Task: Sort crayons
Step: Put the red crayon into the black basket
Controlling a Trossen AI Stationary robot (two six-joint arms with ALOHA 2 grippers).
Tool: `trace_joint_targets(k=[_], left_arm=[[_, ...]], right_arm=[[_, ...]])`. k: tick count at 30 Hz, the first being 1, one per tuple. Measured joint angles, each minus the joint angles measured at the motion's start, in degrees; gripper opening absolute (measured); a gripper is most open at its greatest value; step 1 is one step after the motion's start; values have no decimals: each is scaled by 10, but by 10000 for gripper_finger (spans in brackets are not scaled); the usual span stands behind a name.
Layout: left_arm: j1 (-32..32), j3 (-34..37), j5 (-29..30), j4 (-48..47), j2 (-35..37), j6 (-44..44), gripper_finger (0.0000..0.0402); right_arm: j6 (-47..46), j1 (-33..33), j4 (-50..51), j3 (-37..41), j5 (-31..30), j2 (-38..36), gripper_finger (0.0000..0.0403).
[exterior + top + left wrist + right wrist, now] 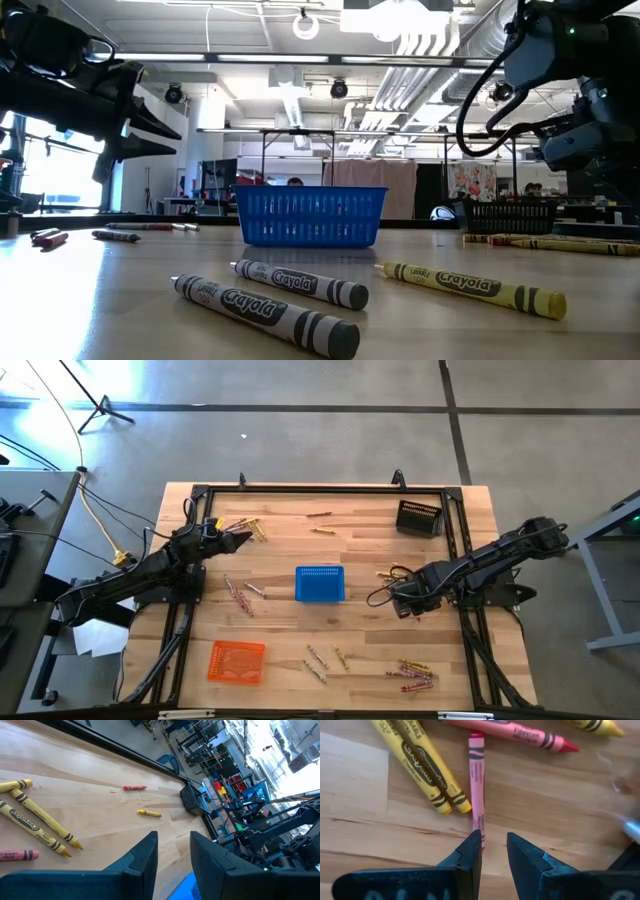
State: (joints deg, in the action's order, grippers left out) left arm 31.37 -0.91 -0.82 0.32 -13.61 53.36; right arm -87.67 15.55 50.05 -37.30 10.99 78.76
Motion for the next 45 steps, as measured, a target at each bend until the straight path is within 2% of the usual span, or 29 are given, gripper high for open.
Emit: trace_joint_targets(k=[14,24,27,32,36,42,45], left_arm=[[0,0,0,0,0,0,101],[0,0,0,0,0,0,101],[0,0,0,0,0,0,101],[0,0,0,0,0,0,101],[0,0,0,0,0,0,101],[0,0,0,0,0,0,101],[0,0,0,0,0,0,101]], right_arm=[[8,2,-13,1,-17,0,76],[-18,17,-81,60,4,-3,76],[-10,17,-79,60,-2,-3,61],[-5,17,-80,60,-3,-3,10],[12,17,-77,58,2,-1,22],[40,18,-52,26,7,1,6],[48,19,-23,4,13,1,10]])
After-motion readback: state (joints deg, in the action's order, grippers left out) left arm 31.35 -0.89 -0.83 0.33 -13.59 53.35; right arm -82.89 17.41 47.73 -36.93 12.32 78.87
